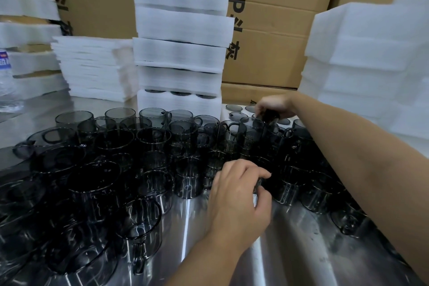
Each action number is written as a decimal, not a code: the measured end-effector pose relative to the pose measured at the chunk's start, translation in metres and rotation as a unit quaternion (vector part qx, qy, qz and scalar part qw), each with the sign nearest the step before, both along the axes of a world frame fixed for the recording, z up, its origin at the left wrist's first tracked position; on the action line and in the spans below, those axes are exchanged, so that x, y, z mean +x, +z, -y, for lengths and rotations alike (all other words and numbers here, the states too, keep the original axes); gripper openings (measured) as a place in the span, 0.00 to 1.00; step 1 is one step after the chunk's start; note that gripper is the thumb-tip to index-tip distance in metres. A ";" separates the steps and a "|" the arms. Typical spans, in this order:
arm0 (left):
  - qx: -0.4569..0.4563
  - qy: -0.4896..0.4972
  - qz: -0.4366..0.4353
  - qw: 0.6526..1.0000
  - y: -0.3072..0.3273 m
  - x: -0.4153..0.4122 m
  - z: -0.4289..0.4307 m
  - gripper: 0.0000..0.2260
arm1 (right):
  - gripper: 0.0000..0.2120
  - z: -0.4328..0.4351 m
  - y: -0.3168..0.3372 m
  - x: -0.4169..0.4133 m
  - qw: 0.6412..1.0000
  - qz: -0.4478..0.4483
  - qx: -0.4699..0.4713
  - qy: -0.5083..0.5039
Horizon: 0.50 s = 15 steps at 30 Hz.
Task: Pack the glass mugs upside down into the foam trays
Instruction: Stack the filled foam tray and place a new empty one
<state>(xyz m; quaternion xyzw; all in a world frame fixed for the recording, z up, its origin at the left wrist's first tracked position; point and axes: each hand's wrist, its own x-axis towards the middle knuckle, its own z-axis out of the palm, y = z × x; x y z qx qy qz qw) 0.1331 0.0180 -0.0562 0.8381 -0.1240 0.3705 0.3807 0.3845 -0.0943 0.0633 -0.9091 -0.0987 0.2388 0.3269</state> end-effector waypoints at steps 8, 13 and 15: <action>-0.019 0.010 0.023 1.000 -0.001 0.002 0.000 0.13 | 0.12 -0.013 0.046 -0.036 0.937 0.319 0.105 -0.095; -0.126 0.040 0.012 0.991 0.006 -0.002 -0.002 0.26 | 0.18 -0.025 0.067 -0.115 0.901 0.430 0.059 0.010; -0.182 0.030 0.018 0.983 0.010 -0.007 -0.002 0.33 | 0.18 -0.029 0.058 -0.151 0.894 0.442 0.011 0.074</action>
